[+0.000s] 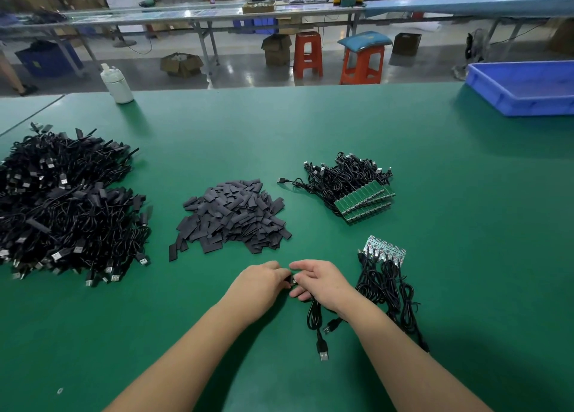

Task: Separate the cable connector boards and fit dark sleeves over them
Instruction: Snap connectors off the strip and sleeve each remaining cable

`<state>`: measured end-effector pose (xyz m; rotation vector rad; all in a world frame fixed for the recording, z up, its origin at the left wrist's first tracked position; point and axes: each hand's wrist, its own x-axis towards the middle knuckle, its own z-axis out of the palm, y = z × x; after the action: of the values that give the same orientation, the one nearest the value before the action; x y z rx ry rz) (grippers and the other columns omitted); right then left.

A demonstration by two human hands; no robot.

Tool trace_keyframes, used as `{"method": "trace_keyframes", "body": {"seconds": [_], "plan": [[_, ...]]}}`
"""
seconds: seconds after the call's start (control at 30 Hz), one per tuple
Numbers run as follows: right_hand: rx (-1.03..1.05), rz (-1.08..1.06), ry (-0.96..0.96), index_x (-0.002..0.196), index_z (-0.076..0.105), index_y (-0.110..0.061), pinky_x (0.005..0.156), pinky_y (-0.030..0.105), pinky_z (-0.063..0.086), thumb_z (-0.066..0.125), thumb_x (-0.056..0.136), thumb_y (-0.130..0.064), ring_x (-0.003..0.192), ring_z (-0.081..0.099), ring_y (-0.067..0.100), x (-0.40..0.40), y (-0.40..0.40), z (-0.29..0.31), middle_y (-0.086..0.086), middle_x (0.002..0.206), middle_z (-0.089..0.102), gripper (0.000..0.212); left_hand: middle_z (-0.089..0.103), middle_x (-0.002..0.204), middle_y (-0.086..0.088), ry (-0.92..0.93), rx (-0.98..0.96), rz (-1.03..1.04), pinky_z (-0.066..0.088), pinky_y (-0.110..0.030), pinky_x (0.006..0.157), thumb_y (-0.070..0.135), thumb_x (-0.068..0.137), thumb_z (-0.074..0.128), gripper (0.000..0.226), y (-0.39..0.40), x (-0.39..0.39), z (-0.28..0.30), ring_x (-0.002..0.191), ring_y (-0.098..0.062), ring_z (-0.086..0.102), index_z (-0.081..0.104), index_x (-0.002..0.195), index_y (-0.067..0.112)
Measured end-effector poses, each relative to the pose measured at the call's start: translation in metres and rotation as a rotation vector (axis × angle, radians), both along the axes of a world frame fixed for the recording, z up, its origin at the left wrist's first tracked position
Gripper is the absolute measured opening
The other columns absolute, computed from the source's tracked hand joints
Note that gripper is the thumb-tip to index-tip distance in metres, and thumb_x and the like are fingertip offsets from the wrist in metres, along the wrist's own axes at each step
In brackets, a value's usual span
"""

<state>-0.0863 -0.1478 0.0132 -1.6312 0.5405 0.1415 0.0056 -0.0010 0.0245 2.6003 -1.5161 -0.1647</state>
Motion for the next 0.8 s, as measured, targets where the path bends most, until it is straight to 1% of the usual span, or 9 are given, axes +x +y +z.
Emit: {"method": "trace_keyframes", "body": {"seconds": [0.07, 0.17, 0.27, 0.4, 0.57, 0.7, 0.8], "plan": [[0.005, -0.01, -0.001, 0.123, 0.06, -0.009, 0.07, 0.026, 0.058, 0.053, 0.1, -0.008, 0.075, 0.072, 0.013, 0.001, 0.001, 0.0, 0.006, 0.089, 0.072, 0.024, 0.062, 0.105, 0.006, -0.045, -0.038, 0.012, 0.05, -0.037, 0.078, 0.039, 0.101, 0.041, 0.028, 0.004, 0.001, 0.001, 0.093, -0.021, 0.063, 0.06, 0.119, 0.031], [0.008, -0.007, -0.013, 0.111, 0.065, -0.004, 0.069, 0.027, 0.059, 0.053, 0.1, -0.01, 0.069, 0.071, 0.015, 0.001, 0.001, 0.003, 0.009, 0.082, 0.072, 0.017, 0.065, 0.103, 0.007, -0.063, -0.12, 0.018, 0.051, -0.034, 0.076, 0.038, 0.1, 0.044, 0.025, 0.008, 0.002, 0.002, 0.097, -0.017, 0.061, 0.064, 0.114, 0.03], [-0.001, 0.006, -0.016, 0.115, 0.063, 0.0, 0.066, 0.023, 0.058, 0.052, 0.101, -0.007, 0.067, 0.071, 0.016, 0.0, 0.0, 0.004, 0.011, 0.081, 0.071, 0.019, 0.066, 0.1, 0.004, -0.066, -0.13, -0.012, 0.049, -0.035, 0.078, 0.035, 0.101, 0.045, 0.025, 0.009, 0.001, 0.0, 0.097, -0.019, 0.059, 0.064, 0.111, 0.023], [0.011, -0.006, -0.012, 0.115, 0.063, 0.001, 0.066, 0.024, 0.058, 0.053, 0.1, -0.006, 0.067, 0.071, 0.015, 0.0, 0.001, 0.004, 0.011, 0.081, 0.071, 0.019, 0.063, 0.095, -0.001, -0.069, -0.134, -0.053, 0.048, -0.036, 0.076, 0.032, 0.101, 0.045, 0.025, 0.007, 0.001, -0.003, 0.093, -0.023, 0.059, 0.064, 0.108, 0.018], [-0.008, 0.009, -0.002, 0.113, 0.064, -0.001, 0.066, 0.024, 0.058, 0.054, 0.1, -0.008, 0.07, 0.072, 0.017, 0.001, 0.0, 0.005, 0.011, 0.081, 0.072, 0.018, 0.063, 0.097, 0.0, -0.079, -0.143, -0.066, 0.048, -0.036, 0.076, 0.033, 0.102, 0.042, 0.026, 0.008, 0.001, -0.003, 0.093, -0.022, 0.059, 0.063, 0.11, 0.019], [-0.021, 0.033, 0.014, 0.103, 0.065, -0.006, 0.063, 0.022, 0.057, 0.051, 0.102, -0.011, 0.066, 0.069, 0.016, 0.0, 0.001, 0.009, 0.008, 0.076, 0.069, 0.016, 0.07, 0.088, 0.004, -0.088, -0.278, -0.08, 0.053, -0.035, 0.066, 0.031, 0.097, 0.054, 0.02, 0.011, -0.002, 0.004, 0.082, -0.022, 0.062, 0.07, 0.101, 0.02], [0.011, 0.049, 0.012, 0.099, 0.064, -0.006, 0.061, 0.021, 0.055, 0.047, 0.103, -0.013, 0.066, 0.068, 0.016, -0.002, 0.001, 0.013, 0.008, 0.076, 0.067, 0.019, 0.071, 0.086, 0.008, -0.104, -0.34, -0.085, 0.052, -0.034, 0.061, 0.03, 0.095, 0.06, 0.017, 0.013, -0.005, 0.008, 0.073, -0.021, 0.058, 0.073, 0.1, 0.021]]}}
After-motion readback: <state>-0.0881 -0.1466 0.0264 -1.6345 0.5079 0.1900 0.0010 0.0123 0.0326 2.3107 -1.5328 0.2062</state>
